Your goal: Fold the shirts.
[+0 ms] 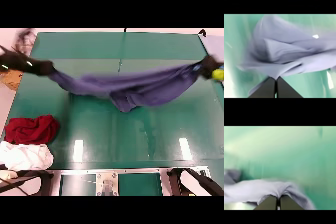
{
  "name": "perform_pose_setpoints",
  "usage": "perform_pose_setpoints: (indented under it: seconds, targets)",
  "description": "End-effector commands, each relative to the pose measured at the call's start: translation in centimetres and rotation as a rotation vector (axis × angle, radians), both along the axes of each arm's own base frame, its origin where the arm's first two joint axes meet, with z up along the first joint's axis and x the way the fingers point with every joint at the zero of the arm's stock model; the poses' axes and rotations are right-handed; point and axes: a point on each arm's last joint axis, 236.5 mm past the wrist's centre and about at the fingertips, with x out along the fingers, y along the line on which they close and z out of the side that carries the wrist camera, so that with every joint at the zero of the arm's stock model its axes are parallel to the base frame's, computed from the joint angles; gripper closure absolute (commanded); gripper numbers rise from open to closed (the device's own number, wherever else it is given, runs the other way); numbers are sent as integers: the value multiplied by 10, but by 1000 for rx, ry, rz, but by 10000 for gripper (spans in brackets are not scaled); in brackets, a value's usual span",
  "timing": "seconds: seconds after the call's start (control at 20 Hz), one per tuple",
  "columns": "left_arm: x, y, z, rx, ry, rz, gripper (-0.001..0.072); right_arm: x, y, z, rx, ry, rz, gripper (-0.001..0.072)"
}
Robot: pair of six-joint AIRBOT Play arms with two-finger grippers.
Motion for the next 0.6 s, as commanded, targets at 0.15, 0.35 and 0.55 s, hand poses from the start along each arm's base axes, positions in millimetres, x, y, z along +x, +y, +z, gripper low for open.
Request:
perform_pose_setpoints:
  seconds: [0.15,0.35,0.55]
  targets:
    - [-22,39,117,83,-253,78,687,-30,-43,95,-87,-197,-146,700]
    - [-31,35,92,82,-162,52,688,-32,-55,70,-96,-131,-174,700]
    - [-45,28,15,31,40,46,687,-28,-79,-15,-78,31,-243,699]
